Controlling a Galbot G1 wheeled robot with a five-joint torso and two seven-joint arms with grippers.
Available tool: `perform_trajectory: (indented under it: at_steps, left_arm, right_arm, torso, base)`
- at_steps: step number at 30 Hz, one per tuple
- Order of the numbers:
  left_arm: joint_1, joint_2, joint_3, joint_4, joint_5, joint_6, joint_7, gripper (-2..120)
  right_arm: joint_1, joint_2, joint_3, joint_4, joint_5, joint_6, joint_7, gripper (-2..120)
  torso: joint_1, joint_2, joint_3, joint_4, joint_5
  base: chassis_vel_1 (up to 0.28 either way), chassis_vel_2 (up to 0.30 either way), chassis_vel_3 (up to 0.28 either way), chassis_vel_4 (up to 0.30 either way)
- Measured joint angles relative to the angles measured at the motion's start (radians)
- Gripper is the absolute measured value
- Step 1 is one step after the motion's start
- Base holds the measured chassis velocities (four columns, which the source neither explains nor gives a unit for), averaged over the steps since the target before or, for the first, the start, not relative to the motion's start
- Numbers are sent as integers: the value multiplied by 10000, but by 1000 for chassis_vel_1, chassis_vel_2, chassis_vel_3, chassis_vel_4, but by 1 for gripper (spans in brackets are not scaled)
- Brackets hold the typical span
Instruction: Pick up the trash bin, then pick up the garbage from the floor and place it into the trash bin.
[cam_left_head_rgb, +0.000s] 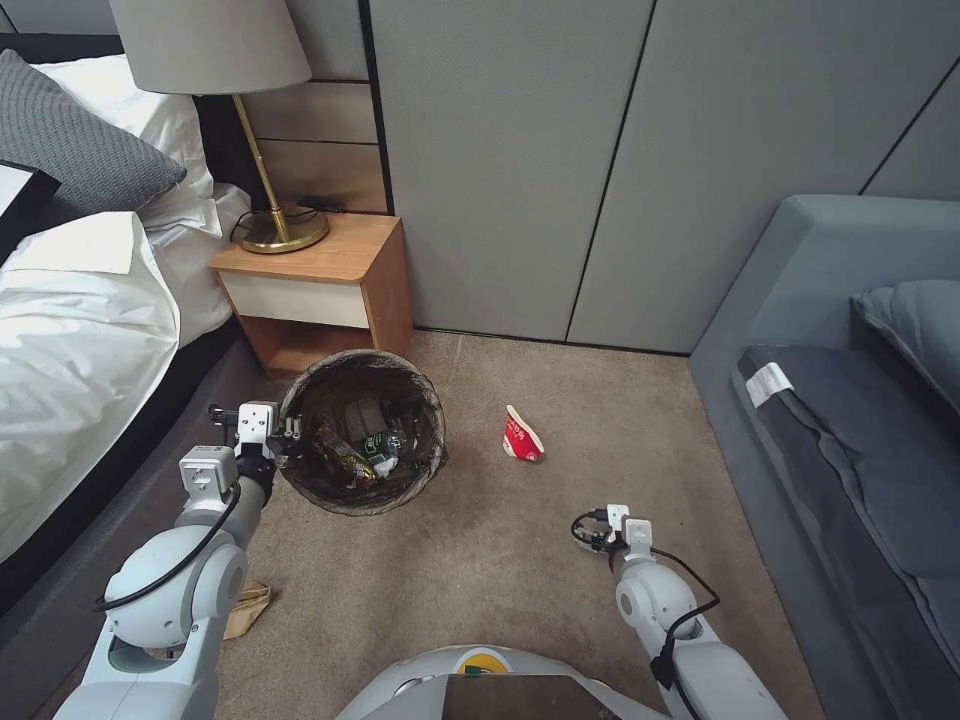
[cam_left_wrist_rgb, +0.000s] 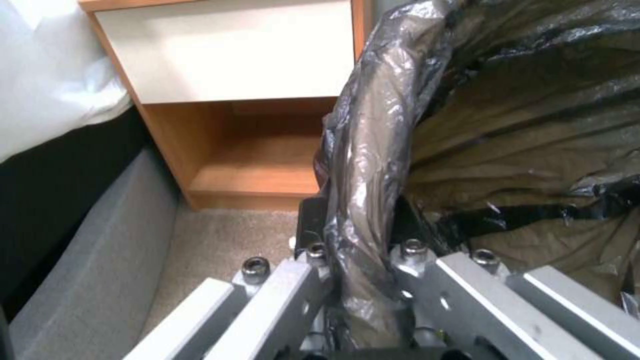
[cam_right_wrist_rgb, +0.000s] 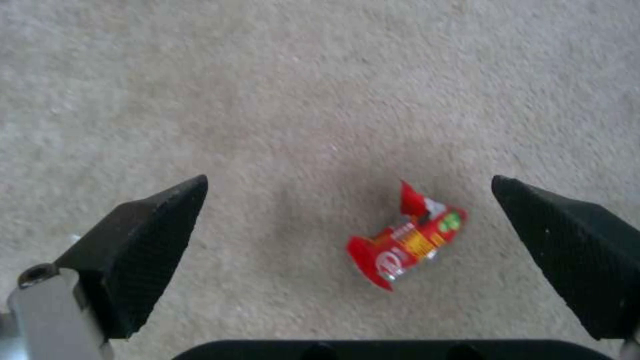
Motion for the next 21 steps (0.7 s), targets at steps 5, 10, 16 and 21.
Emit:
perform_trajectory:
  at_steps: [5,10,16,21]
  left_arm:
    - [-39,-22,31,43,-1,-12,6,0]
    - [-25,-55,35,54,4,-22,16,0]
    - [2,-55,-5,17,8,-24,20,0]
    - [29,-59,-25,-22,17,-24,22,0]
  right_arm:
    - [-137,-7,137,-123,-28,40,-10,100]
    - [-32,28,202,-613,-41,171,-129,100]
    - [177,172,125,-1139,-111,313,-208,100]
    - [232,276,116,-1410,-218,406,-284,100]
  torso:
    - [0,0,0,-1,0]
    - [0,0,0,0,0]
    - [0,0,0,0,1]
    - [0,0,0,0,1]
  base:
    - [0,0,0,0]
    - [0,0,0,0]
    - [0,0,0,0]
    - [0,0,0,0]
